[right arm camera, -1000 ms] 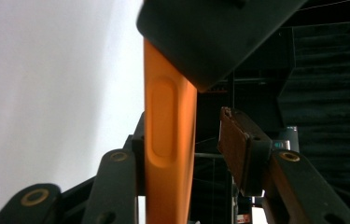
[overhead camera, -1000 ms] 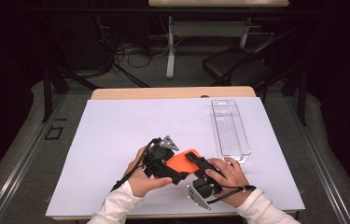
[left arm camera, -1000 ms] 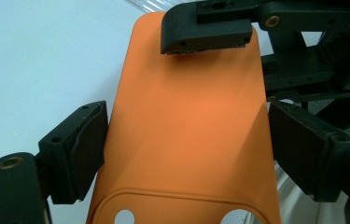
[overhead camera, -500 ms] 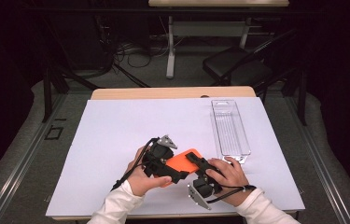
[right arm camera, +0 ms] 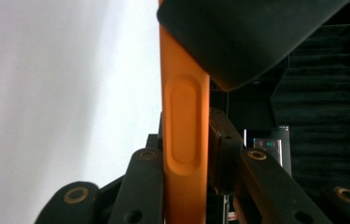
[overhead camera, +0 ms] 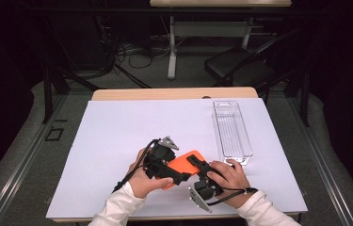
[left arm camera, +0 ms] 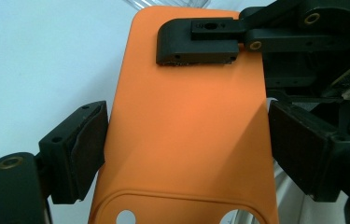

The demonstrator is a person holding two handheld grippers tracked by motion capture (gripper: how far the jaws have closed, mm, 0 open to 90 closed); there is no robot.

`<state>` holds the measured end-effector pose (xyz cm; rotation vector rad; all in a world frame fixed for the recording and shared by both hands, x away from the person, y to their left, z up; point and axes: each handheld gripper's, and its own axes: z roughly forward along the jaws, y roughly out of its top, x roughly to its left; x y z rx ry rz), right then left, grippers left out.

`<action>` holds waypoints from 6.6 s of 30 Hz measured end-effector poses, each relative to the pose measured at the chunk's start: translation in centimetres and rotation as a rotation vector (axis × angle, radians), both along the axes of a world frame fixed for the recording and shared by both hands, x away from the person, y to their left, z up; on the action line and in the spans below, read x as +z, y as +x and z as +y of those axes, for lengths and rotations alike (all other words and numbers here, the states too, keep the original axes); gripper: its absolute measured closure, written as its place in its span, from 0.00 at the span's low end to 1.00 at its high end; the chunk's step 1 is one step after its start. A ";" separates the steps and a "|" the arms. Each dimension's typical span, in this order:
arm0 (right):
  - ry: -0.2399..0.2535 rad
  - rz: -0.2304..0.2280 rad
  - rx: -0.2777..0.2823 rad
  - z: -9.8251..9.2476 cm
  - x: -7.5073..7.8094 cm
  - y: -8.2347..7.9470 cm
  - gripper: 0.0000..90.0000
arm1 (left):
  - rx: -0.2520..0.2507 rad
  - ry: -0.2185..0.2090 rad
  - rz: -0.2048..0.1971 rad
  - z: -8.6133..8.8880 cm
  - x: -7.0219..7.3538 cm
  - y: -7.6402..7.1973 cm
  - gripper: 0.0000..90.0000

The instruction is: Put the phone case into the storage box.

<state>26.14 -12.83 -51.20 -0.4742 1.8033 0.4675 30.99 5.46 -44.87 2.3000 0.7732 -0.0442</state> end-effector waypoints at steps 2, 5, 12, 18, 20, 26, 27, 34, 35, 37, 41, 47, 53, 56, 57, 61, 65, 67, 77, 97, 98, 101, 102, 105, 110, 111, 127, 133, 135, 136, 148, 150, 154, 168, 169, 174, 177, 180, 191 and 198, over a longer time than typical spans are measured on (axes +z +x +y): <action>0.001 0.005 -0.004 0.0 -0.1 0.0 0.88 | 0.002 -0.004 0.005 0.0 -0.1 0.0 0.17; 0.002 0.003 0.001 0.0 -0.1 0.1 0.90 | 0.003 -0.008 0.007 0.0 -0.1 0.0 0.17; -0.005 -0.010 -0.005 0.0 -0.2 0.0 0.93 | 0.008 -0.018 0.024 0.1 -0.2 0.2 0.17; 0.002 -0.017 -0.010 0.0 -0.5 -0.1 0.94 | 0.005 -0.016 0.029 0.1 -0.3 0.3 0.17; 0.002 -0.019 -0.008 0.0 -0.5 -0.1 0.94 | 0.008 -0.019 0.035 0.1 -0.3 0.3 0.17; 0.009 -0.032 -0.008 -0.1 -0.6 -0.1 0.96 | 0.011 -0.032 0.049 0.2 -0.4 0.4 0.17; 0.014 -0.042 -0.003 -0.1 -0.6 0.0 0.96 | 0.009 -0.034 0.051 0.2 -0.4 0.4 0.17; 0.006 -0.071 0.004 -0.1 -0.7 -0.1 0.96 | 0.011 -0.037 0.060 0.3 -0.4 0.5 0.17; 0.010 -0.070 0.004 -0.1 -0.7 -0.1 0.96 | 0.010 -0.036 0.061 0.3 -0.4 0.5 0.17; 0.016 -0.066 0.000 -0.2 -0.8 -0.1 0.96 | 0.010 -0.038 0.059 0.2 -0.4 0.5 0.17; 0.019 -0.068 0.002 -0.2 -0.8 0.0 0.96 | 0.012 -0.038 0.053 0.3 -0.4 0.5 0.17; 0.017 -0.062 0.000 -0.2 -0.8 0.1 0.97 | 0.015 -0.045 0.048 0.2 -0.4 0.5 0.16; 0.024 -0.044 -0.008 -0.3 -0.9 0.1 0.97 | 0.020 -0.045 0.030 0.3 -0.4 0.4 0.16; 0.023 -0.037 -0.011 -0.4 -1.0 0.2 0.97 | 0.023 -0.051 0.030 0.5 -0.2 0.4 0.17; 0.022 -0.035 -0.014 -0.4 -1.1 0.2 0.96 | 0.023 -0.057 0.031 0.6 -0.1 0.4 0.17; 0.024 -0.025 -0.028 -0.6 -1.2 0.4 0.96 | 0.030 -0.095 0.021 1.3 0.6 0.4 0.17; 0.025 -0.023 -0.029 -0.7 -1.2 0.5 0.96 | 0.038 -0.107 0.010 1.8 1.1 0.4 0.17; 0.029 -0.016 -0.035 -0.8 -1.3 0.5 0.97 | 0.043 -0.112 0.004 2.2 1.3 0.4 0.17; 0.052 -0.009 -0.054 -1.5 -1.3 0.7 0.96 | 0.075 -0.131 -0.008 3.6 1.6 1.0 0.17; 0.064 0.009 -0.081 -2.5 -1.0 1.0 0.96 | 0.118 -0.142 -0.033 5.2 1.9 1.5 0.18; 0.067 0.010 -0.080 -2.5 -1.0 1.0 0.97 | 0.122 -0.141 -0.033 5.2 1.9 1.5 0.18; 0.078 0.024 -0.086 -2.6 -0.9 1.0 0.96 | 0.128 -0.142 -0.031 5.4 1.9 1.6 0.18; 0.077 0.023 -0.081 -2.7 -0.9 1.1 0.96 | 0.129 -0.144 -0.034 5.5 1.9 1.7 0.18; 0.103 0.040 -0.078 -2.8 -0.9 1.2 0.96 | 0.134 -0.147 -0.036 5.7 2.0 1.7 0.19; 0.095 0.062 -0.134 -3.2 -0.5 1.0 0.96 | 0.135 -0.149 -0.047 6.0 2.3 1.7 0.19; 0.096 0.067 -0.145 -3.2 -0.4 0.9 0.96 | 0.139 -0.150 -0.049 6.1 2.3 1.7 0.19; 0.260 0.289 -0.092 -3.9 -0.3 2.1 0.97 | 0.157 -0.159 -0.072 6.9 2.3 2.1 0.22; 0.310 0.366 -0.097 -4.2 -0.3 2.5 0.97 | 0.164 -0.168 -0.033 7.3 2.1 2.3 0.29; 0.333 0.399 -0.103 -4.3 -0.4 2.6 0.97 | 0.168 -0.166 -0.032 7.4 2.1 2.3 0.29; 0.330 0.400 -0.095 -4.4 -0.2 2.7 0.97 | 0.170 -0.169 -0.040 7.4 2.1 2.3 0.29; 0.460 0.586 -0.107 -5.1 0.1 3.5 0.97 | 0.181 -0.184 -0.068 7.8 2.1 2.4 0.29; 0.489 0.624 -0.108 -5.3 0.1 3.6 0.97 | 0.183 -0.185 -0.073 7.8 2.1 2.4 0.29; 0.544 0.679 -0.109 -5.6 0.2 3.9 0.97 | 0.181 -0.188 -0.106 7.9 2.1 2.4 0.29; 0.655 0.786 -0.096 -6.1 0.1 4.5 0.97 | 0.157 -0.174 -0.095 7.0 1.9 2.1 0.42; 0.655 0.786 -0.096 -6.1 0.1 4.5 0.97 | 0.156 -0.171 -0.095 6.9 1.9 2.0 0.42; 0.673 0.809 -0.091 -6.1 0.1 4.6 0.97 | 0.140 -0.171 -0.105 6.6 2.0 1.7 0.46; 0.677 0.813 -0.091 -6.1 0.1 4.5 0.97 | 0.130 -0.179 -0.111 6.4 2.0 1.6 0.50; 0.682 0.821 -0.087 -6.1 0.1 4.5 0.97 | 0.132 -0.179 -0.120 6.3 2.0 1.6 0.50; 0.709 0.857 -0.069 -5.9 0.0 4.5 0.97 | 0.114 -0.215 -0.126 5.9 2.0 1.3 0.53; 0.724 0.874 -0.055 -5.8 0.0 4.4 0.97 | 0.108 -0.213 -0.132 5.8 2.0 1.3 0.53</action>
